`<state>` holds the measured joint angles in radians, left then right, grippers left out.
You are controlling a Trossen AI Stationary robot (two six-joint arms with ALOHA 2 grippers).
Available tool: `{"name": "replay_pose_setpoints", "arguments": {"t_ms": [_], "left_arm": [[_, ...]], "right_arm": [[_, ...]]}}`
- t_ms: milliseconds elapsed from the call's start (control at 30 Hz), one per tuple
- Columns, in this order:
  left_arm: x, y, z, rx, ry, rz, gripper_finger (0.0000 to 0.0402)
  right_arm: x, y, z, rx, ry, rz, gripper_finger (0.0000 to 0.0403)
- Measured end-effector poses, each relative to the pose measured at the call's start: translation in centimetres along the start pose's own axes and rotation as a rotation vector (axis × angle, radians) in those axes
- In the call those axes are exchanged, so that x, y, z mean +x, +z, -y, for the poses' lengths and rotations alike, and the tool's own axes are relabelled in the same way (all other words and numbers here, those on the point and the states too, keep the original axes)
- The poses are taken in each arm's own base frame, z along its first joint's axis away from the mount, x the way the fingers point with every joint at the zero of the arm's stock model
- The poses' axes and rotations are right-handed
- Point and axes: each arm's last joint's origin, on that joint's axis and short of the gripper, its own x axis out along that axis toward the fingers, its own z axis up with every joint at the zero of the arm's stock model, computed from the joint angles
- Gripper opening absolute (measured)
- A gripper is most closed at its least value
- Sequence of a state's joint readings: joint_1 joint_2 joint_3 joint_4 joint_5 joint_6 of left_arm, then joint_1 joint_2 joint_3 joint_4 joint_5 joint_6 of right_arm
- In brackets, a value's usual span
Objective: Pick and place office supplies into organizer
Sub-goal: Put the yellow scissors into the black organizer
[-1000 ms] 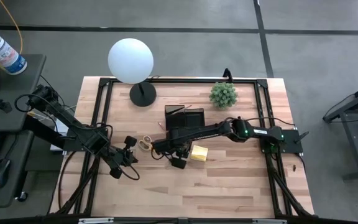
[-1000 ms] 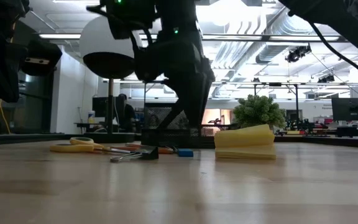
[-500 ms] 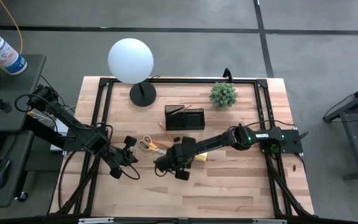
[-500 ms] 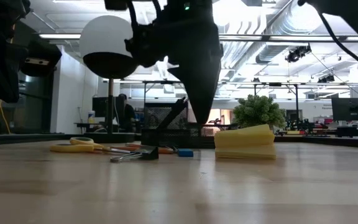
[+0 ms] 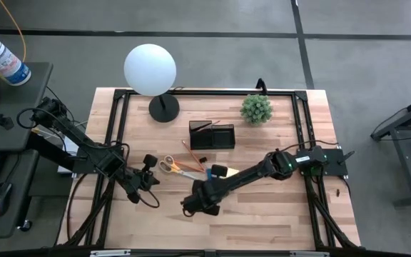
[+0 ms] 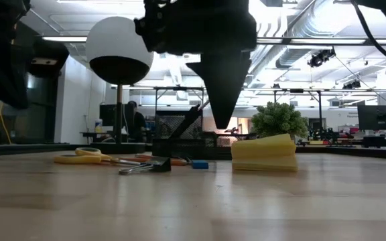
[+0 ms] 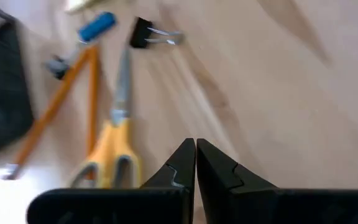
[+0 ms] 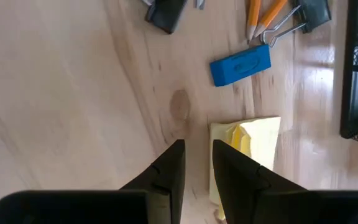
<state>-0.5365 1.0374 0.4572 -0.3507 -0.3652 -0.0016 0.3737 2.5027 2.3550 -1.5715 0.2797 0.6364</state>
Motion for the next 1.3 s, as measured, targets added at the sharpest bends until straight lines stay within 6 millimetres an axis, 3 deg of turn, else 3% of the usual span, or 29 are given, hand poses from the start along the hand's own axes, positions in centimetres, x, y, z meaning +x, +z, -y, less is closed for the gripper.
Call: {"name": "replay_pose_setpoints", "arguments": {"t_ms": [167,600,833,1133,1300], "left_arm": [[0.1,0.4,-0.7,0.019,0.13,0.033,0.0005],[1.3,0.5,-4.6,-0.04,0.132,-0.023,0.0005],[2.1,1.8,-6.4,-0.017,0.102,-0.214,0.0005],[2.8,4.1,-6.9,0.137,0.0,-0.466,0.0008],[3.5,4.2,-6.7,0.154,-0.041,-0.53,0.0057]], "right_arm": [[0.0,-1.0,-1.3,0.021,-0.057,0.034,0.0078],[2.6,-3.1,-2.8,0.009,-0.161,-0.023,0.0078],[3.3,-3.5,-3.0,-0.01,-0.189,-0.033,0.0078],[2.9,-4.4,-4.0,-0.052,-0.254,0.043,0.0078],[2.7,-4.6,-4.2,-0.067,-0.297,0.091,0.0078]]}}
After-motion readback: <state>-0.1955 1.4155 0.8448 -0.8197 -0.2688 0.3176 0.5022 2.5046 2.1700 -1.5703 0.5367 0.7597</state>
